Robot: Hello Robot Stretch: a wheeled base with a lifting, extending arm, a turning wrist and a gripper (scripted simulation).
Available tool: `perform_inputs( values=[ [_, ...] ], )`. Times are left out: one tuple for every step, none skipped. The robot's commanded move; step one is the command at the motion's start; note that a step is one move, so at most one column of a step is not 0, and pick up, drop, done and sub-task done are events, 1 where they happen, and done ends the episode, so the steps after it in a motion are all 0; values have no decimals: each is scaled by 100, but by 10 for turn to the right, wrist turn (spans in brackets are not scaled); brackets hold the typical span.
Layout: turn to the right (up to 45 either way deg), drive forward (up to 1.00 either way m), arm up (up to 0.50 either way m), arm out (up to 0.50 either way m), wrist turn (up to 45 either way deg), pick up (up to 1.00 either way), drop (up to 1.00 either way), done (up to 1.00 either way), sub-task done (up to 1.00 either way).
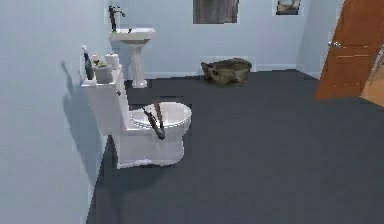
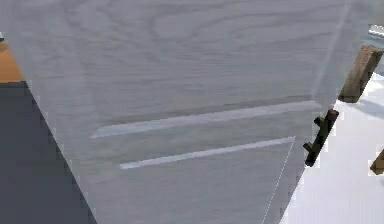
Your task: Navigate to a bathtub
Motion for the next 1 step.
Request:
perform_inputs(
  values=[
    [0,50,0,0,0,0,0,0,0]
  ],
)
